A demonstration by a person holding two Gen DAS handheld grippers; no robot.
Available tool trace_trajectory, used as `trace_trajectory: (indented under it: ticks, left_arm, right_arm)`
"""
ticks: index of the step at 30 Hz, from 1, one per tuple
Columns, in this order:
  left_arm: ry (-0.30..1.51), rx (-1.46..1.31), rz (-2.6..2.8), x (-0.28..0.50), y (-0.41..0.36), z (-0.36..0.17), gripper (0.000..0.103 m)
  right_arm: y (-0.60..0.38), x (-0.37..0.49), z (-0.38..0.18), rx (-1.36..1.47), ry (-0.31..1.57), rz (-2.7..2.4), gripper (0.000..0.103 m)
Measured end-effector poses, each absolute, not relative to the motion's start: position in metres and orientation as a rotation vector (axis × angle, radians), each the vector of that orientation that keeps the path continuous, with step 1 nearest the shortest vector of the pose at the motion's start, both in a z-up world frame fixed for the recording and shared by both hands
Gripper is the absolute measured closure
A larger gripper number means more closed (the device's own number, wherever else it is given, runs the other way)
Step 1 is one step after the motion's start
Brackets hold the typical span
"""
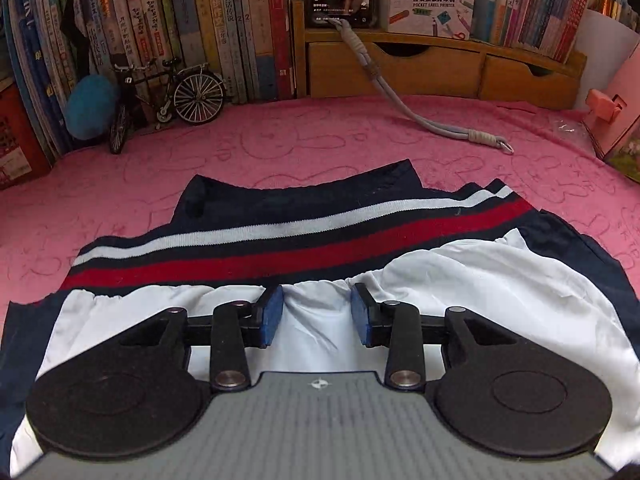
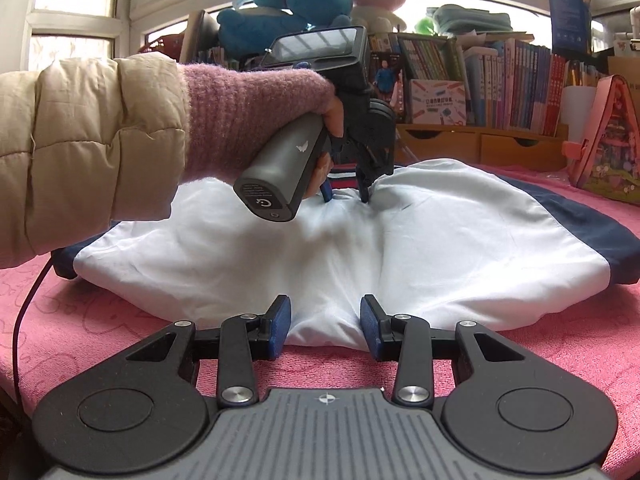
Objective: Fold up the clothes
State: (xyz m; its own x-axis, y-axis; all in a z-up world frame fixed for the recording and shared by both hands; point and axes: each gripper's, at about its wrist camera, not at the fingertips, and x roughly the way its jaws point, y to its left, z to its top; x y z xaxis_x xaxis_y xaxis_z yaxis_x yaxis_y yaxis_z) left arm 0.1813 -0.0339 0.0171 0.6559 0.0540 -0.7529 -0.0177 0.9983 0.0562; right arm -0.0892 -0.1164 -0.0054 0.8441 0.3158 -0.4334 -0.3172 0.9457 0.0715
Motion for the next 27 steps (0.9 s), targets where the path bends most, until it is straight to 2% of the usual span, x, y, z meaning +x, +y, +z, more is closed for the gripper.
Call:
trace_trajectory:
  ticks: [4,8,11,13,16,21,27]
  left_arm:
    - [0.833,0.052,0.052,0.182,-0.037,0.015,0.066]
    - [0.79,-0.003,0.063,0.163,-0.029,0.027,0.068]
    - [0.707,-0.048,0.04,0.12,-0.024,0.042,0.066]
    - [0.644,-0.05,0.025,0.079,-0.026,0.05,0.063]
    - [0.591,-0.029,0.045,0.019,-0.034,0.051,0.058]
    - [0.634,-0.026,0.064,-0.035,-0.051,0.033,0.058]
    - [0.661,-0.033,0.086,-0.049,-0.051,0.017,0.057]
  right_arm:
    - [-0.117,-0.09,-0.006,-0.007,0.455,0.339,0.064]
    - [-0.146,-0.089,-0.003,0.141,0.454,0.398,0.065]
    - [-0.189,-0.097,0.006,0.235,0.368,0.34,0.061]
    - [-0.218,-0.099,0.013,0.257,0.314,0.279,0.054]
    - [-0.262,-0.087,0.015,0.372,0.338,0.173,0.052]
    - [-0.313,-0.068,0.006,0.52,0.383,0.049,0.051]
    - [-0.321,-0.058,-0.004,0.58,0.422,0.033,0.049]
